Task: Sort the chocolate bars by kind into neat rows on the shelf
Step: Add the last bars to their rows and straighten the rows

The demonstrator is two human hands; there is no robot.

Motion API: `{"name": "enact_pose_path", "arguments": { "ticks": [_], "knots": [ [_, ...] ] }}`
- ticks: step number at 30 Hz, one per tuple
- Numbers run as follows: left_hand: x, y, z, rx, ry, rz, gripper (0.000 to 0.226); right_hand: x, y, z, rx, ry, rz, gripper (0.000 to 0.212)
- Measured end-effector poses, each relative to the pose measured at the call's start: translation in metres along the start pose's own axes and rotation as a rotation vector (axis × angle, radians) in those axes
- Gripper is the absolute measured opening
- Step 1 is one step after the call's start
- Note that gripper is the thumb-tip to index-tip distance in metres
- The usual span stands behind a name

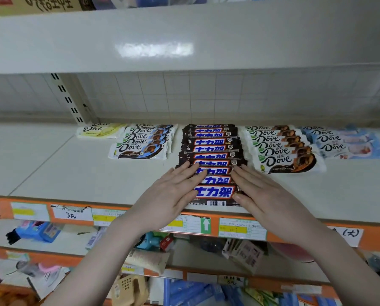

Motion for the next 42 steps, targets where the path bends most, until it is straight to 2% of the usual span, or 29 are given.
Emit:
{"name": "enact_pose_path", "arguments": {
  "ticks": [3, 5, 13, 20, 28, 34, 38, 42],
  "knots": [
    [0.001, -0.002, 0.0, 0.012, -0.022, 0.041, 0.059, 0.004, -0.002, 0.002, 0.012, 0.012, 0.026, 0.066],
    [0.001, -0.003, -0.001, 0.01, -0.02, 0.045, 0.062, 0.003, -0.003, 0.001, 0.002, 0.015, 0.026, 0.059],
    [-0.008, -0.006, 0.003, -0.056, -0.146, -0.029, 0.086, 0.003, -0.006, 0.002, 0.006, 0.023, -0.018, 0.059],
    [0.003, -0.006, -0.009, -0.024, -0.219, -0.004, 0.066, 0.027, -0.008, 0.002, 0.023, 0.072, 0.005, 0.067],
    [0.006, -0.007, -0.011, -0.013, -0.241, -0.025, 0.066, 0.045, -0.018, -0.014, -0.003, 0.065, 0.044, 0.079],
    [0.005, -0.007, -0.012, -0.021, -0.255, -0.025, 0.067, 0.046, -0.022, -0.014, 0.015, 0.016, -0.024, 0.056],
    [0.003, -0.01, -0.013, -0.018, -0.266, -0.051, 0.067, 0.045, -0.023, -0.013, -0.004, 0.018, -0.016, 0.06],
    [-0.006, -0.022, -0.001, -0.011, -0.337, -0.157, 0.066, 0.05, -0.023, -0.005, -0.068, 0.017, -0.011, 0.061]
  ]
}}
Point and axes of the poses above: each hand's wrist, its own x-axis towards the middle knuckle, its own y-axis out of the palm, z = x × y, the point moved 5 cm from there along x, towards the middle knuckle, and after that the axes turned 8 degrees about -y, right-handed, at the moved point
